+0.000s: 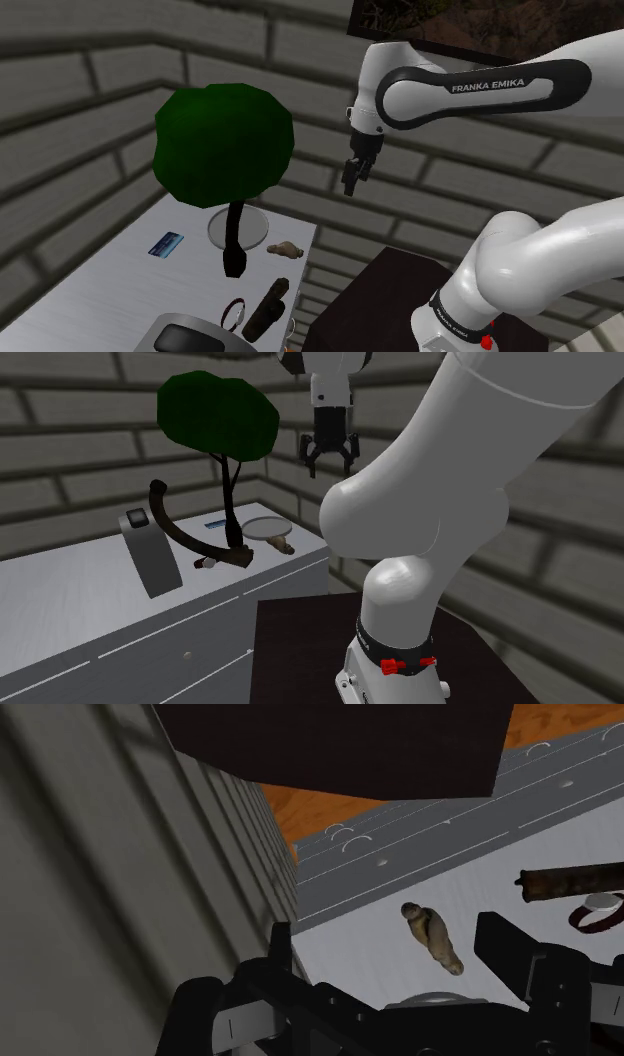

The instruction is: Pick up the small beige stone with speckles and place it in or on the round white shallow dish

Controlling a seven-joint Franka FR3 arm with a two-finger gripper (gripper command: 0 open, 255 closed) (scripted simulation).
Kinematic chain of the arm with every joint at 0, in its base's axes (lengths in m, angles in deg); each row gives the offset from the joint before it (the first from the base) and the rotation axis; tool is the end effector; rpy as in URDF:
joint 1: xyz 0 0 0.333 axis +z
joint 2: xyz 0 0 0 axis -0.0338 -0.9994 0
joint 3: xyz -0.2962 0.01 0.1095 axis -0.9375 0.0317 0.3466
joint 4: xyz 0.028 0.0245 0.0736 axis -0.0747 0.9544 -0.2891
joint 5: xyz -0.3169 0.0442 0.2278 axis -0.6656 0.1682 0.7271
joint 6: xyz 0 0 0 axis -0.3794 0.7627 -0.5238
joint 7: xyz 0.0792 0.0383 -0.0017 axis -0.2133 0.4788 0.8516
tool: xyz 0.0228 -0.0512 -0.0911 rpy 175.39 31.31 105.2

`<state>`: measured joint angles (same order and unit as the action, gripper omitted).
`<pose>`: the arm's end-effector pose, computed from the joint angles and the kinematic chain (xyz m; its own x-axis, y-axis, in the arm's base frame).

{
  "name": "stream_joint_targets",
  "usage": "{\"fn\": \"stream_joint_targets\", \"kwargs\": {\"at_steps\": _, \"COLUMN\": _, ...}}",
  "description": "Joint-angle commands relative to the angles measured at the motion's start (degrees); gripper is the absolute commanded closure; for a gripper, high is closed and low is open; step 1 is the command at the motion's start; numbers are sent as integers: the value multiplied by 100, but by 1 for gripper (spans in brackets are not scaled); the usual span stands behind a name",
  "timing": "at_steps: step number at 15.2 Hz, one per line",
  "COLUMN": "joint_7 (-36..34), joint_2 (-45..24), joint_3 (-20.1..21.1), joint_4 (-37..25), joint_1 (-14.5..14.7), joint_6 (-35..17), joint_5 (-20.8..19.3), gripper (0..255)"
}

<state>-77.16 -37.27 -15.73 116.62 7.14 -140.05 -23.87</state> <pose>0.3617 0.0489 0.4597 0.9812 0.1722 -0.0875 0.1729 -0.9849 0.0006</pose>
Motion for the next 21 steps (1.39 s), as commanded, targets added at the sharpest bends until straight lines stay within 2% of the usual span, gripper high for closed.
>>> {"fn": "stream_joint_targets", "kwargs": {"at_steps": 1, "joint_7": 159, "joint_2": -284, "joint_3": 16, "joint_4": 87, "joint_1": 94, "joint_6": -422, "joint_5": 42, "gripper": 0}}
{"fn": "stream_joint_targets", "kwargs": {"at_steps": 7, "joint_7": 566, "joint_2": -1313, "joint_3": 148, "joint_4": 202, "joint_1": 405, "joint_6": -1671, "joint_5": 210, "gripper": 0}}
{"fn": "stream_joint_targets", "kwargs": {"at_steps": 14, "joint_7": 1043, "joint_2": -2698, "joint_3": 356, "joint_4": 10, "joint_1": 739, "joint_6": -2989, "joint_5": 380, "gripper": 0}}
{"fn": "stream_joint_targets", "kwargs": {"at_steps": 18, "joint_7": 1291, "joint_2": -3527, "joint_3": 504, "joint_4": -242, "joint_1": 898, "joint_6": -3638, "joint_5": 424, "gripper": 0}}
{"fn": "stream_joint_targets", "kwargs": {"at_steps": 21, "joint_7": 1299, "joint_2": -3731, "joint_3": 522, "joint_4": -242, "joint_1": 912, "joint_6": -3847, "joint_5": 413, "gripper": 0}}
